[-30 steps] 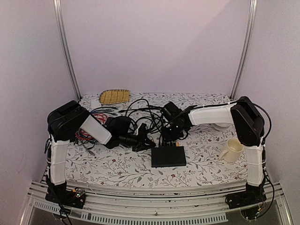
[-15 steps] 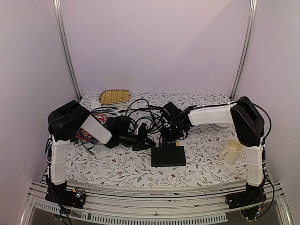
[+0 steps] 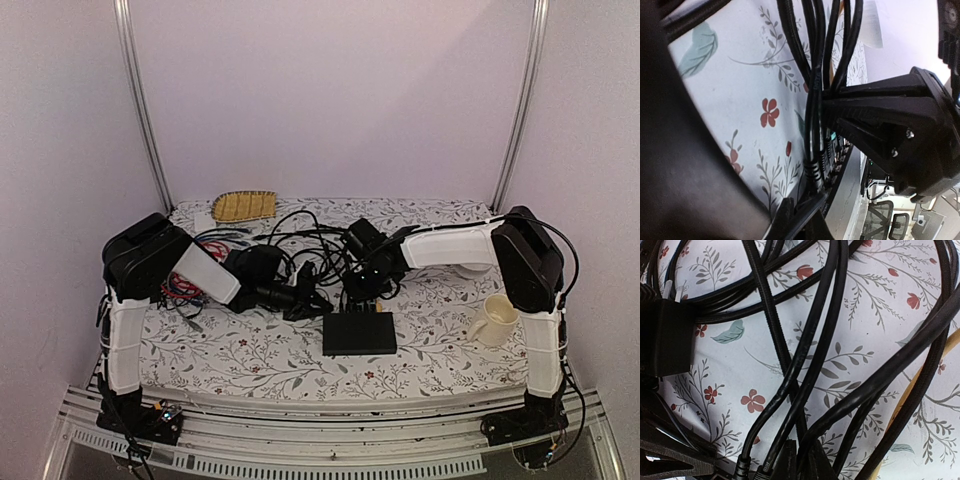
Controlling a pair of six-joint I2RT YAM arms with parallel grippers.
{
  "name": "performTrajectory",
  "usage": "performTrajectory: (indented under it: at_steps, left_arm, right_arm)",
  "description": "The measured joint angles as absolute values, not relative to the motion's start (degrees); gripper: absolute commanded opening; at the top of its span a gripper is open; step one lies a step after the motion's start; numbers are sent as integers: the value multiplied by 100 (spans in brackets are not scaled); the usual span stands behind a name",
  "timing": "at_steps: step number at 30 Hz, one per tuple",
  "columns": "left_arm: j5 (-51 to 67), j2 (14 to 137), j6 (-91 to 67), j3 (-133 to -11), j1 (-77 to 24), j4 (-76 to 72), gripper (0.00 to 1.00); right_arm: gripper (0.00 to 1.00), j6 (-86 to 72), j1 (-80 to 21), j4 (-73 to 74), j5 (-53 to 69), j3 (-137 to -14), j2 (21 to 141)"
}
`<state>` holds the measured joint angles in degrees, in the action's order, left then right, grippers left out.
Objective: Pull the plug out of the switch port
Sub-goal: Pull the connector from the switch port.
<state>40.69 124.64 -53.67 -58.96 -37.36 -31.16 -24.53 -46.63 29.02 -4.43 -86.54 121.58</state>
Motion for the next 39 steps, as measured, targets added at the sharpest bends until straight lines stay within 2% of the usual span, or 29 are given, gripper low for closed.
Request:
performTrajectory:
  at_steps: [14, 26, 39]
  left_arm:
    - [4125, 12475, -5057, -6187, -3734, -2552, 0]
    - [4519, 12704, -5640, -5883, -3605, -3883, 0]
    - [3367, 12261, -4941, -6453, -3787, -1691, 0]
  right_arm:
    - [2, -2434, -4689, 2906, -548, -8654, 12158]
    - [2, -2418, -4694, 2904, -589, -8672, 12158]
    - [2, -2421, -4713, 2853, -617, -8672, 12160]
